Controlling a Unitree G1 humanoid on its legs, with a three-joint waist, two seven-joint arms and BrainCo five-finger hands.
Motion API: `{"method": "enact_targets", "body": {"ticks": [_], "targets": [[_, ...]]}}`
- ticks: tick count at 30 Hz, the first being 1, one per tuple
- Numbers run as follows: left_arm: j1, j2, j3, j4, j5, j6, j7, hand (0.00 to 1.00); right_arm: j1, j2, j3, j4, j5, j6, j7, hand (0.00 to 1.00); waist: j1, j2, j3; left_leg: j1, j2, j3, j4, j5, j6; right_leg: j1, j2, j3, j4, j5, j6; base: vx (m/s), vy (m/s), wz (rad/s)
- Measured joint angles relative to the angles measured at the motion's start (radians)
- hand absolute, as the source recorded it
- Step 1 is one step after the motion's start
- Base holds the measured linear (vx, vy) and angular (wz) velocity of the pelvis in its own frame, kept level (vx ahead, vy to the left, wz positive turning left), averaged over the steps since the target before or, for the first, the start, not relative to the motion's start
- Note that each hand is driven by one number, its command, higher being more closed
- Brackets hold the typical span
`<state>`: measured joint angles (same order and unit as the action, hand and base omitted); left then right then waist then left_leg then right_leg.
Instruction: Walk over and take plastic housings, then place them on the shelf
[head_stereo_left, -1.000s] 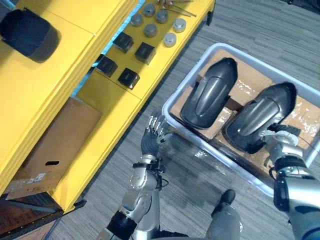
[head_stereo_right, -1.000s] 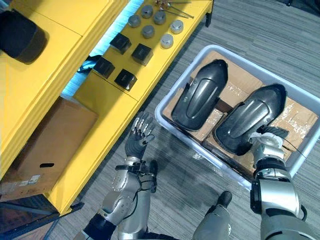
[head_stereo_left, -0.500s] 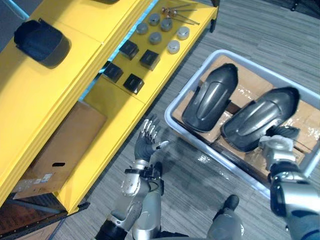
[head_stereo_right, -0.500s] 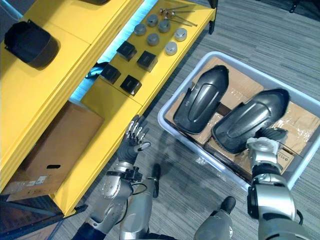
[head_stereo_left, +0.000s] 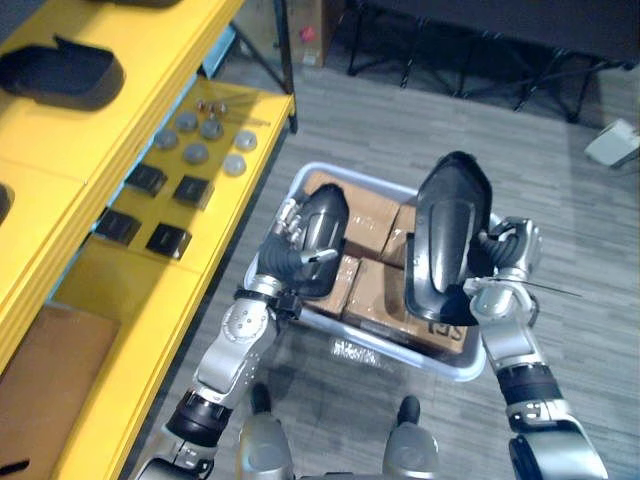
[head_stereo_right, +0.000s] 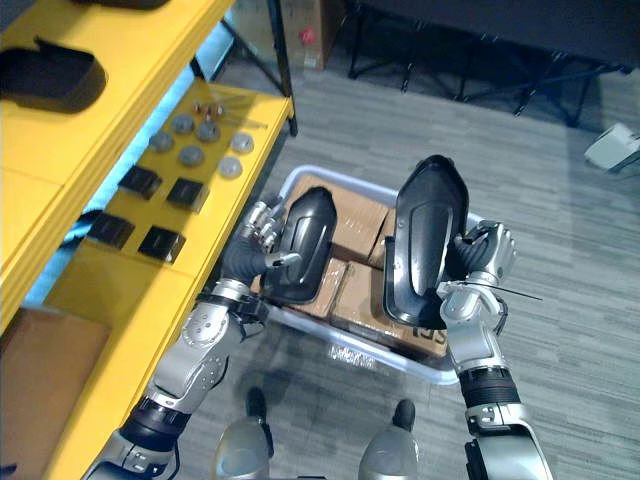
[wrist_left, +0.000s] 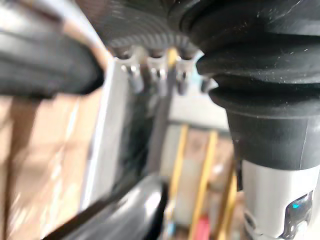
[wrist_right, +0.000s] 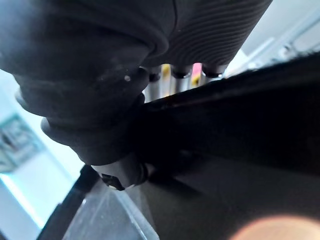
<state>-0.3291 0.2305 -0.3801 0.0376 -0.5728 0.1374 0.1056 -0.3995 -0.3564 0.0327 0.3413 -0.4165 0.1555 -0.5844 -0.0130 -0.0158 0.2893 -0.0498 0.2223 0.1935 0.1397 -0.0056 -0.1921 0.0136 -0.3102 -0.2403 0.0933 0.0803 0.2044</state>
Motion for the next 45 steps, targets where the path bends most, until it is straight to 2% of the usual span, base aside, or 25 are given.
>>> {"method": "enact_targets", "body": {"ticks": [5, 7, 10, 13, 16, 21, 28, 29, 30, 34, 37, 39, 45], "targets": [[-0.056, -0.043, -0.036, 0.211, -0.199, 0.114, -0.004, 0.00, -0.013, -0.001, 0.041, 0.000, -0.046, -0.095, -0.003, 1.00, -0.005, -0.009, -0.038, 0.020, 0.005, 0.012, -0.012, 0.004, -0.010, 0.016, 0.007, 0.001, -0.026, -0.001, 0.000, -0.07, -0.019, -0.10], [-0.065, -0.047, -0.048, 0.274, -0.288, 0.158, -0.031, 0.00, -0.026, -0.001, 0.066, 0.000, -0.074, -0.150, -0.014, 1.00, -0.005, -0.013, -0.040, 0.024, 0.019, 0.012, -0.034, 0.019, -0.019, 0.017, 0.024, -0.001, -0.040, -0.003, -0.001, -0.10, -0.057, -0.05], [-0.068, -0.047, -0.093, 0.306, -0.348, 0.196, -0.079, 0.00, -0.032, 0.000, 0.092, 0.000, -0.111, -0.210, -0.040, 1.00, -0.004, -0.014, -0.041, 0.043, 0.030, 0.012, -0.074, 0.048, -0.026, 0.018, 0.041, -0.001, -0.040, -0.004, -0.003, -0.07, -0.045, -0.02], [-0.079, -0.062, -0.127, 0.349, -0.359, 0.199, -0.083, 0.00, -0.037, 0.001, 0.124, -0.004, -0.114, -0.252, -0.058, 1.00, -0.004, -0.020, -0.062, 0.049, 0.033, 0.015, -0.110, 0.071, -0.029, 0.005, 0.047, 0.000, -0.040, -0.003, -0.005, -0.03, -0.017, 0.00], [-0.104, -0.078, -0.150, 0.373, -0.326, 0.185, -0.082, 0.00, -0.038, 0.003, 0.152, -0.028, -0.115, -0.294, -0.070, 1.00, -0.004, -0.032, -0.072, 0.050, 0.033, 0.016, -0.117, 0.077, -0.032, 0.003, 0.048, 0.000, -0.040, -0.002, -0.004, 0.00, 0.000, 0.00], [-0.137, -0.087, -0.186, 0.382, -0.321, 0.108, -0.078, 0.00, -0.036, 0.026, 0.202, -0.048, -0.108, -0.344, -0.070, 1.00, -0.005, -0.041, -0.078, 0.052, 0.032, 0.020, -0.117, 0.078, -0.031, 0.003, 0.047, 0.002, -0.041, -0.001, -0.004, 0.00, 0.000, 0.00], [-0.136, -0.119, -0.197, 0.409, -0.373, -0.035, -0.070, 0.00, -0.001, 0.072, 0.243, -0.039, -0.096, -0.356, -0.065, 1.00, -0.003, -0.039, -0.079, 0.052, 0.029, 0.019, -0.115, 0.077, -0.029, 0.005, 0.044, 0.001, -0.041, -0.002, -0.003, 0.00, 0.000, 0.00], [-0.134, -0.121, -0.202, 0.409, -0.383, -0.079, -0.052, 0.00, 0.009, 0.075, 0.243, -0.032, -0.079, -0.356, -0.069, 1.00, -0.003, -0.037, -0.082, 0.052, 0.029, 0.019, -0.114, 0.077, -0.029, 0.005, 0.043, 0.000, -0.041, -0.002, -0.002, 0.00, 0.000, 0.00], [-0.125, -0.122, -0.202, 0.408, -0.405, -0.111, -0.035, 1.00, 0.017, 0.083, 0.246, -0.011, -0.066, -0.356, -0.070, 1.00, -0.003, -0.032, -0.092, 0.052, 0.028, 0.019, -0.114, 0.077, -0.028, 0.006, 0.042, 0.000, -0.041, -0.003, -0.001, 0.00, 0.000, 0.00], [-0.098, -0.132, -0.202, 0.404, -0.408, -0.199, 0.017, 1.00, 0.061, 0.087, 0.269, 0.023, -0.058, -0.356, -0.079, 1.00, -0.002, -0.013, -0.126, 0.054, 0.021, 0.014, -0.113, 0.074, -0.023, 0.011, 0.034, -0.004, -0.034, -0.012, 0.009, 0.00, 0.002, 0.04], [-0.098, -0.136, -0.198, 0.404, -0.395, -0.251, 0.064, 1.00, 0.088, 0.089, 0.287, 0.027, -0.058, -0.358, -0.099, 1.00, 0.002, -0.012, -0.128, 0.066, 0.012, 0.013, -0.113, 0.072, -0.019, 0.023, 0.025, -0.005, -0.033, -0.015, 0.011, 0.00, 0.003, 0.02], [-0.098, -0.136, -0.191, 0.403, -0.389, -0.265, 0.078, 1.00, 0.095, 0.091, 0.296, 0.027, -0.057, -0.371, -0.121, 1.00, 0.002, -0.014, -0.131, 0.066, 0.006, 0.014, -0.113, 0.071, -0.018, 0.023, 0.019, -0.005, -0.031, -0.015, 0.013, 0.00, 0.000, 0.00], [-0.075, -0.136, -0.179, 0.403, -0.364, -0.266, 0.115, 1.00, 0.102, 0.099, 0.357, 0.026, -0.036, -0.391, -0.187, 1.00, 0.004, -0.025, -0.137, 0.067, 0.004, 0.014, -0.113, 0.071, -0.018, 0.023, 0.016, -0.005, -0.031, -0.014, 0.013, 0.00, 0.000, 0.00]]}}
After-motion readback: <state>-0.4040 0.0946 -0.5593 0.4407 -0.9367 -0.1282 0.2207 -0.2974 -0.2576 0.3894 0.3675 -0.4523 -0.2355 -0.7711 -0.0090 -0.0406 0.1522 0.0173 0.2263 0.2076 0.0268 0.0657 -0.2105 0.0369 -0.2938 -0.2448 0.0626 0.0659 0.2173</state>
